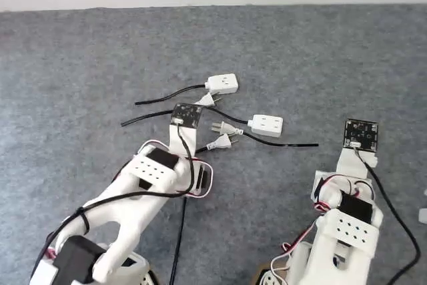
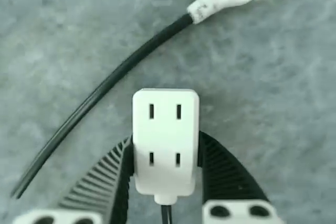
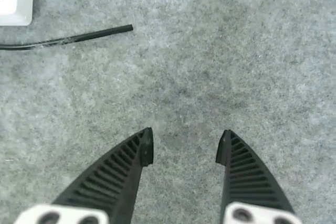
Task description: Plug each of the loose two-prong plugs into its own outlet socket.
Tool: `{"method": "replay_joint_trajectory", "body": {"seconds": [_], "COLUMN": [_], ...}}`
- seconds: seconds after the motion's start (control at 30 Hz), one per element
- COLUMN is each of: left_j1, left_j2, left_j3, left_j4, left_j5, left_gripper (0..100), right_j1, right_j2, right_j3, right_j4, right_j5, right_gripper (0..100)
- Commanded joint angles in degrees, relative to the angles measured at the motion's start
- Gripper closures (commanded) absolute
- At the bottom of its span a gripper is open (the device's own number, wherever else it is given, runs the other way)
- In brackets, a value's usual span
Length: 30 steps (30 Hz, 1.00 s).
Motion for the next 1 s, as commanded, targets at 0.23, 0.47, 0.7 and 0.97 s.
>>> {"method": "replay_joint_trajectory", "body": {"seconds": [0.23, 0.47, 0.7, 0.97], "left_j1": [3.0, 0.8, 3.4, 3.0], "left_j2": [-2.1, -2.1, -2.6, -2.6], "left_j3": [-0.1, -0.2, -0.5, -0.7], "left_j4": [-1.8, -0.7, 1.4, 3.8], "left_j5": [0.8, 1.7, 4.5, 1.0], "left_gripper": [99, 86, 74, 74], "right_j1": [-0.5, -0.5, -0.5, -0.5], "right_j2": [-0.7, -0.7, -0.7, -0.7], "right_j3": [-0.5, -0.5, -0.5, -0.5], "right_j4": [-1.3, -1.3, -1.3, -1.3], "right_j5": [0.8, 0.9, 0.9, 0.9], "right_gripper": [80.1, 80.1, 80.1, 80.1]}}
